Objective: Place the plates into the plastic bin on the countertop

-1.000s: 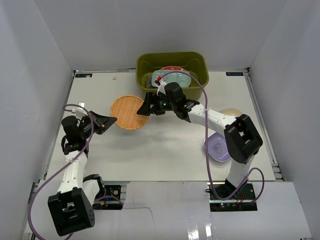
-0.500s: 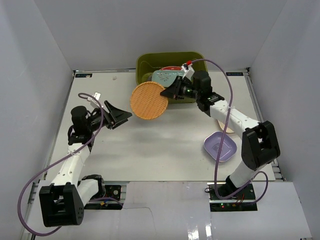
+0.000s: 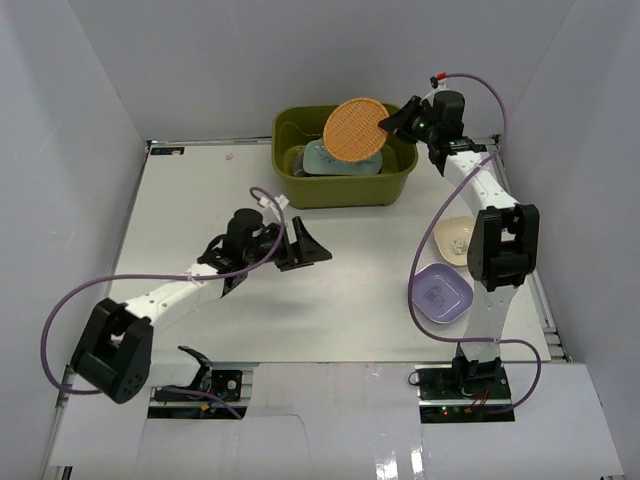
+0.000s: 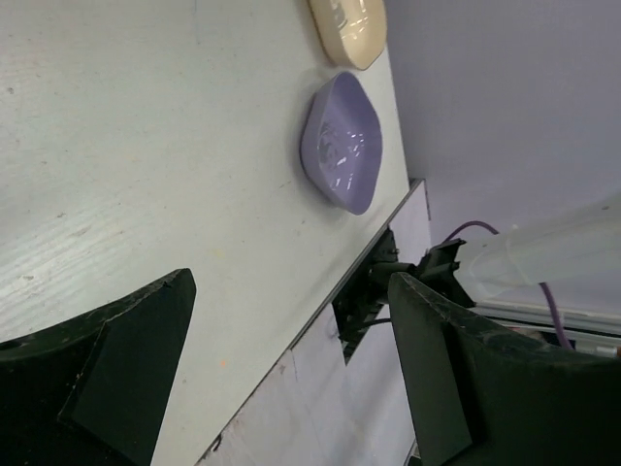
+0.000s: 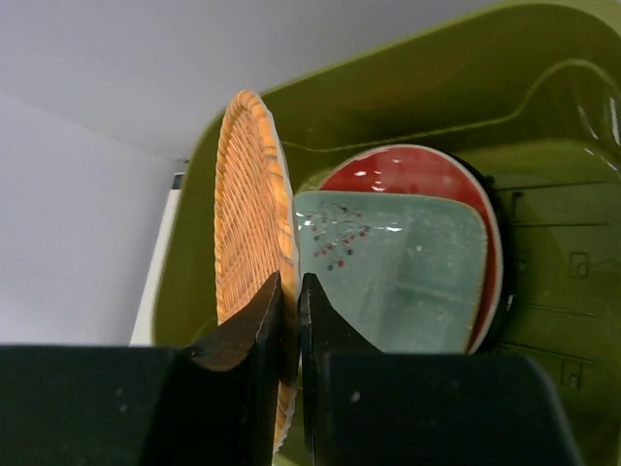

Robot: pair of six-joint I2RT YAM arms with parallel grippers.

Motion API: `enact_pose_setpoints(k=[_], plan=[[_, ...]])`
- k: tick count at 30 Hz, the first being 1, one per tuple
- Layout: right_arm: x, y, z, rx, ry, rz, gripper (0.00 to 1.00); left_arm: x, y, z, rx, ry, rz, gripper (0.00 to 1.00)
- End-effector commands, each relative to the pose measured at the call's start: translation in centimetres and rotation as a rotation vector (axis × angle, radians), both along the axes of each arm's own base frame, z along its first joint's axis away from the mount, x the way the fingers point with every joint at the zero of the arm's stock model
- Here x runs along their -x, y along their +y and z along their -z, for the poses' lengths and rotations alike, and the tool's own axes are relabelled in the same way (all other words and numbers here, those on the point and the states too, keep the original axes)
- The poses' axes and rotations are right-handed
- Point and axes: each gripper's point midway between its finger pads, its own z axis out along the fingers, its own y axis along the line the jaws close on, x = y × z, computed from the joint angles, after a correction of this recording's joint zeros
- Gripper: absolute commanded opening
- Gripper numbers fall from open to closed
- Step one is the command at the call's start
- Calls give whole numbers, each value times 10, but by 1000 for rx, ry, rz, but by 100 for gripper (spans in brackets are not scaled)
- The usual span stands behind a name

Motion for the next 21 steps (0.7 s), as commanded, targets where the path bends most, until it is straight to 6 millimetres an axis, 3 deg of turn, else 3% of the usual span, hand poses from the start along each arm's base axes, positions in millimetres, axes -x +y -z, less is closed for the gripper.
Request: enact_pose_setpoints(k=[1, 2, 3, 4, 6, 7, 10, 13, 14, 16, 18, 19, 21], plan=[[-16, 7, 8, 29, 20, 0, 8, -20, -25, 4, -72, -58, -36, 91], [-22, 9, 24, 34, 43, -3, 8, -18, -40, 1, -74, -72, -9, 91], [-22, 11, 29, 40, 57, -10, 8, -23, -47, 20, -110, -39, -16, 90], [-23, 13, 38, 53, 77, -15, 8, -23, -56, 23, -107, -35, -7, 89], [-24, 15, 44, 64, 83, -19, 8, -25, -69, 28, -95, -15, -4, 89], [-24, 19, 45, 70, 82, -25, 8, -27, -74, 42, -110, 17, -4, 88], [-23, 22, 59, 96, 115, -30, 9, -21, -98, 49, -89, 22, 38, 88], [-20, 24, 62, 122, 119, -30, 35, -13, -118, 56, -99, 26, 77, 88], [-19, 24, 61, 134, 115, -32, 54, -11, -123, 58, -101, 26, 84, 88], [-16, 24, 44, 135, 83, -30, 73, -5, -135, 63, -109, 22, 107, 88], [-14, 20, 30, 147, 58, -20, 82, -1, -143, 66, -115, 21, 124, 88], [-11, 18, 12, 148, 25, -11, 89, 1, -150, 71, -124, 20, 136, 88], [-2, 10, -16, 171, -29, 14, 91, 2, -157, 76, -138, 10, 144, 88]])
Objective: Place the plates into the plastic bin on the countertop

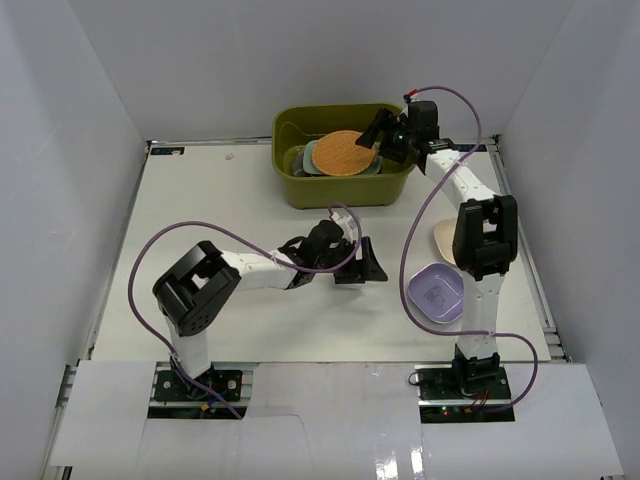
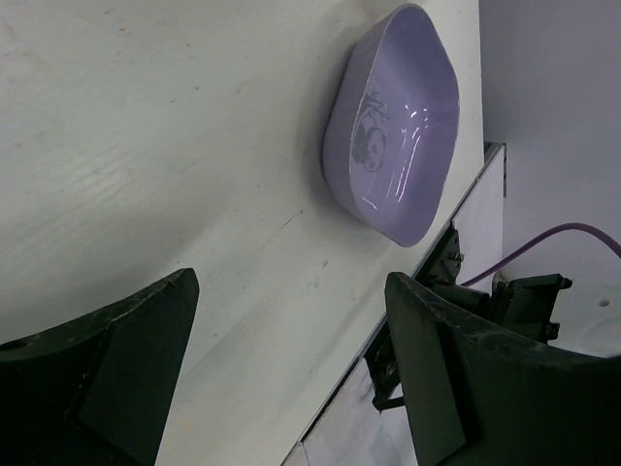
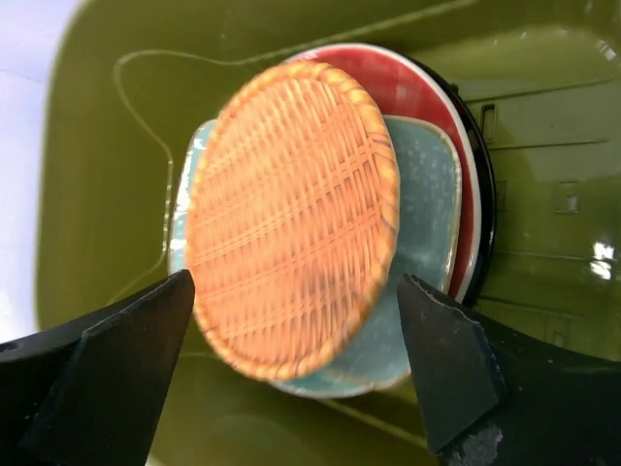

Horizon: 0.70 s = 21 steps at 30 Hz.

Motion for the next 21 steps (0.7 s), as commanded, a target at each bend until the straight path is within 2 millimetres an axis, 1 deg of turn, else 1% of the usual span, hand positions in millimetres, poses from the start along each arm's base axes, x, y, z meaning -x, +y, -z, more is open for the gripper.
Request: enact_pose_setpoints(k=[1, 2, 3, 4, 5, 6, 7, 8, 9, 10, 11, 12, 13, 14, 15, 16, 17, 18, 19, 20, 21], plan=[[13, -17, -114, 25, -240, 35, 92, -6, -22, -17, 34, -77, 11, 88], [19, -24, -106, 46, -223, 47, 92, -6, -25, -6, 15, -65, 17, 88], [29, -35, -125, 64, -263, 77, 93, -6, -28, -2, 9, -64, 21, 88], [35, -45, -127, 80, -268, 98, 92, -7, -33, -4, 13, -71, 31, 88], [40, -59, -127, 92, -268, 132, 90, -6, -37, -1, 11, -69, 43, 87], [57, -76, -123, 116, -257, 179, 88, -5, -40, 8, -4, -60, 53, 86], [66, -89, -119, 122, -248, 213, 82, -2, -43, 12, -10, -56, 69, 85], [74, -110, -115, 126, -240, 265, 78, -2, -51, 9, -5, -70, 90, 85], [95, -128, -104, 127, -234, 317, 73, 1, -54, 18, -22, -62, 105, 84], [106, -142, -95, 108, -215, 363, 62, 2, -57, 19, -24, -71, 115, 84], [115, -169, -89, 103, -204, 433, 56, 0, -62, 18, -25, -93, 130, 84], [138, -180, -68, 102, -168, 469, 49, 2, -64, 25, -42, -89, 139, 83], [146, -203, -59, 90, -145, 548, 40, 4, -66, 28, -51, -97, 151, 83], [157, -231, -50, 99, -127, 632, 38, 2, -69, 28, -59, -112, 154, 83], [175, -241, -31, 106, -96, 668, 36, 4, -70, 34, -68, -107, 159, 83], [183, -251, -23, 111, -82, 705, 35, 5, -72, 33, -61, -101, 167, 83], [192, -271, -16, 114, -70, 763, 36, 5, -74, 31, -53, -102, 175, 83], [201, -278, -15, 115, -75, 788, 39, 4, -80, 29, -41, -106, 186, 83], [213, -293, 3, 131, -38, 830, 49, 4, -83, 27, -37, -115, 193, 82], [220, -304, 8, 154, -32, 871, 54, 4, -89, 22, -28, -132, 205, 82], [225, -311, 17, 173, -12, 895, 65, 4, -93, 20, -27, -139, 216, 81]])
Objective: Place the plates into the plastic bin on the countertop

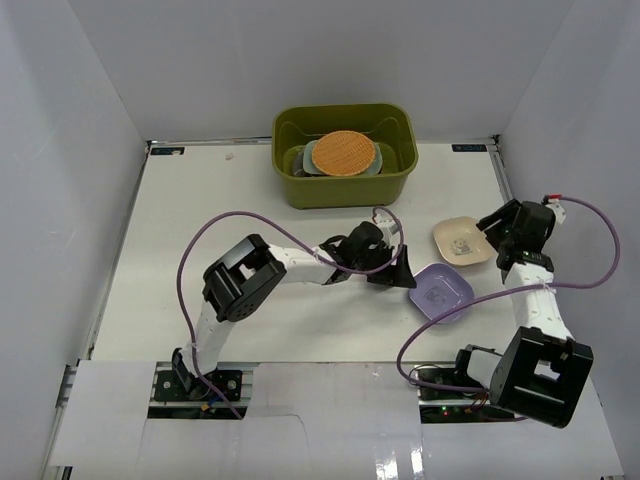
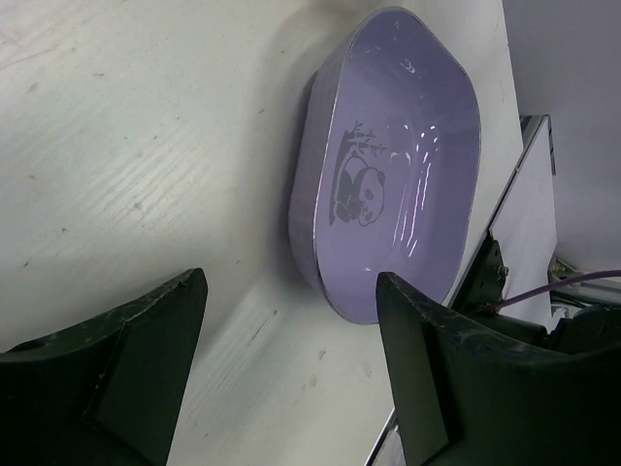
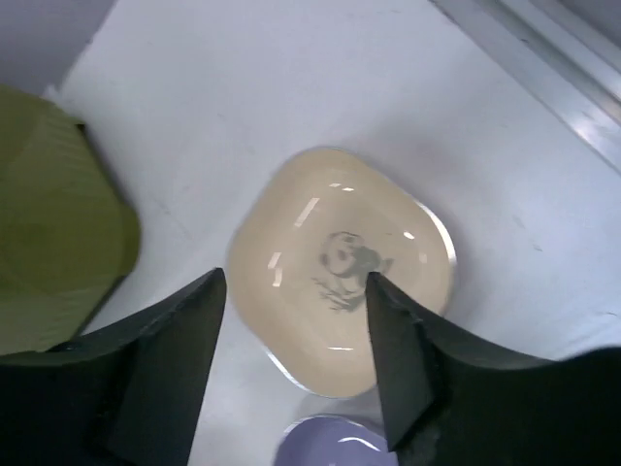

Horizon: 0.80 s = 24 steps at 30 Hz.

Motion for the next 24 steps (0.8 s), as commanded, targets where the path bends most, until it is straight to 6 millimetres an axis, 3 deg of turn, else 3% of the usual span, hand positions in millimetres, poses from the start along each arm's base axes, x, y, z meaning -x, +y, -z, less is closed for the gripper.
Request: enact_pose_setpoints(k=[1, 2, 5, 9, 11, 15, 18, 23, 24], plan=[[18, -37, 6, 54, -10, 141, 68, 2, -12, -4, -7, -39, 56, 80], [22, -42, 16, 50, 14, 157, 73, 2, -19, -8, -7, -56, 73, 79], [35, -43, 45, 6, 77, 167, 75, 6, -24, 8, -47, -53, 94, 75], [38, -45, 55, 14, 109, 176, 75, 4, -27, 20, -81, -69, 93, 64], [40, -44, 63, 7, 131, 172, 74, 2, -28, 23, -93, -81, 90, 53], [43, -39, 79, -22, 184, 152, 72, -1, -25, 24, -117, -105, 72, 18], [46, -33, 92, -48, 206, 136, 72, -3, -18, 20, -134, -125, 51, 4], [43, -27, 104, -85, 206, 118, 67, 3, -3, 17, -147, -126, 33, 0], [43, -25, 108, -93, 212, 113, 65, 2, -1, 7, -134, -136, 19, 0]])
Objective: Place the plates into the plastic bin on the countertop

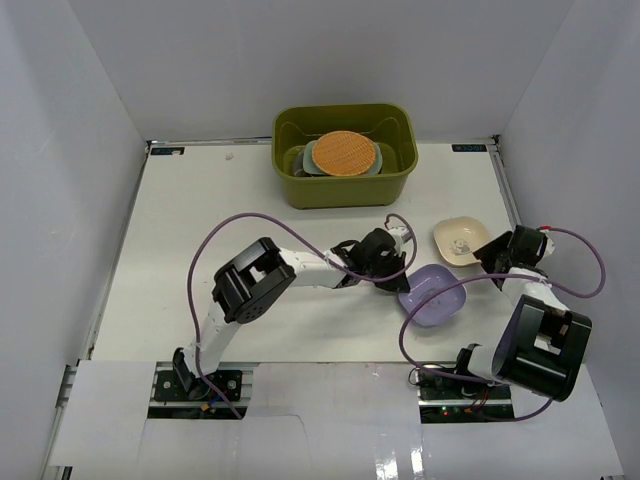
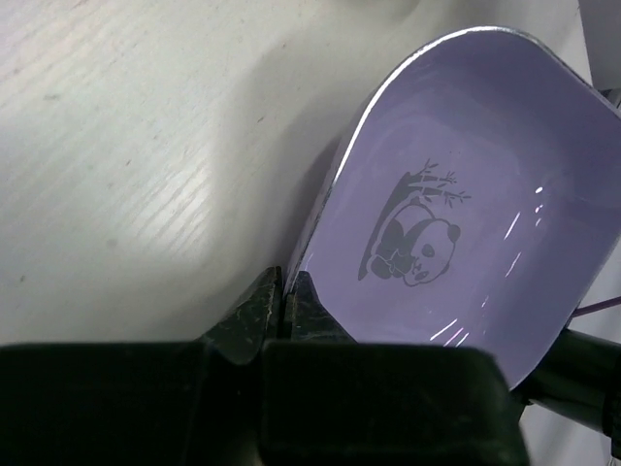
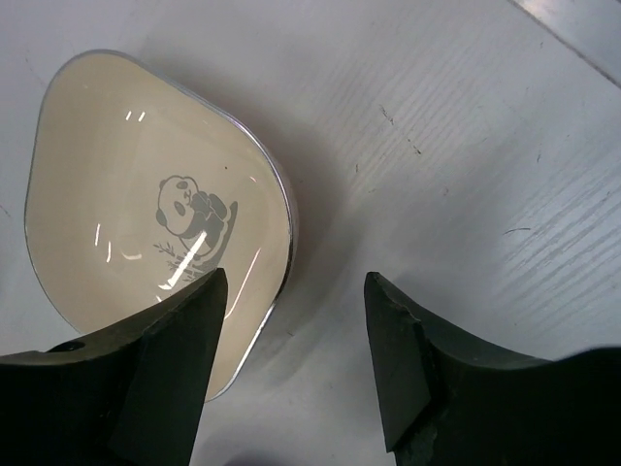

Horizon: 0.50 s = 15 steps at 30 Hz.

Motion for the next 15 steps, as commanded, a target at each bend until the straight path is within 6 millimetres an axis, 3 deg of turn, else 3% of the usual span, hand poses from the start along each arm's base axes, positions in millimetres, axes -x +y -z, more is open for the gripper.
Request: enact_pose_setpoints(k=[1, 3, 4, 6, 7, 10, 13, 14, 15], plan=[[-11, 4, 2, -31, -44, -19, 63, 2, 22, -21, -32, -36, -41, 0], [-14, 6, 4, -45, -49, -28, 57, 4, 36, -21, -49, -45, -70, 0], [-16, 12, 5, -71, -54, -49, 54, 4, 40, -40, -27, -67, -82, 0], [-20, 13, 3, -79, -79, -49, 45, 3, 54, -47, -39, -81, -109, 0], [-20, 14, 5, -85, -79, -50, 42, -2, 59, -66, -21, -109, -138, 0], [-22, 16, 3, -93, -93, -51, 29, -16, 80, -86, -38, -133, -206, 0], [-23, 16, 2, -95, -105, -52, 16, -44, 102, -134, 9, -178, -296, 0], [-24, 17, 1, -99, -109, -51, 9, -59, 118, -156, 31, -193, -346, 0], [-25, 17, -2, -100, -120, -51, 8, -69, 126, -170, 51, -205, -373, 0]])
